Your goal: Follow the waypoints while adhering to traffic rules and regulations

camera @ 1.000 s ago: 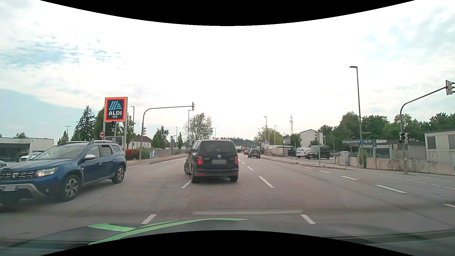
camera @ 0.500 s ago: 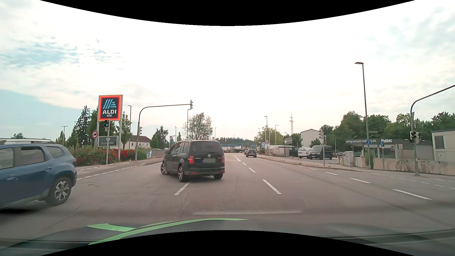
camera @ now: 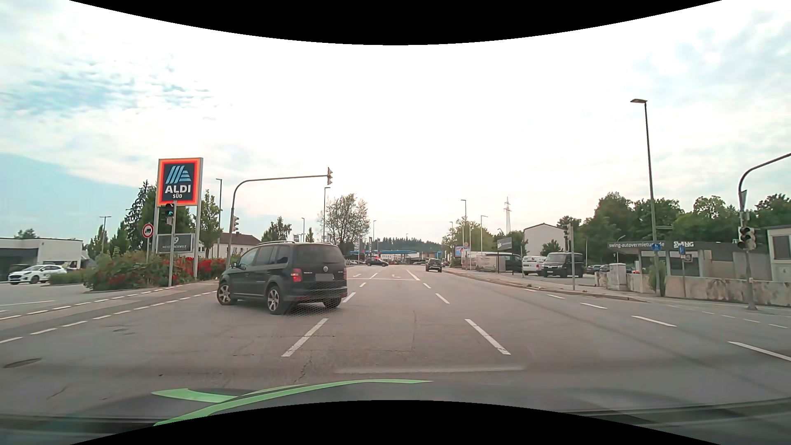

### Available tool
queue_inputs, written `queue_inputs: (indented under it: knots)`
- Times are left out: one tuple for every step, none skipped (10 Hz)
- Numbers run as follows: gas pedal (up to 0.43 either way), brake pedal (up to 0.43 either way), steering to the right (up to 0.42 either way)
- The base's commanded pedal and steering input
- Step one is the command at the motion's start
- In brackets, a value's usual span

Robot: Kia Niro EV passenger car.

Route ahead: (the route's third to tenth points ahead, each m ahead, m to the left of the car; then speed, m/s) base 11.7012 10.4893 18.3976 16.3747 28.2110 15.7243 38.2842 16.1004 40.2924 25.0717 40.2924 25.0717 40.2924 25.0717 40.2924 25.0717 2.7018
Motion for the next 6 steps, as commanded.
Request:
queue_inputs:
  knots:
    - [0.150,0.000,-0.010]
    - [0.150,0.000,-0.017]
    - [0.150,0.000,-0.035]
    - [0.138,0.000,-0.059]
    - [0.138,0.000,-0.086]
    - [0.138,0.000,-0.119]
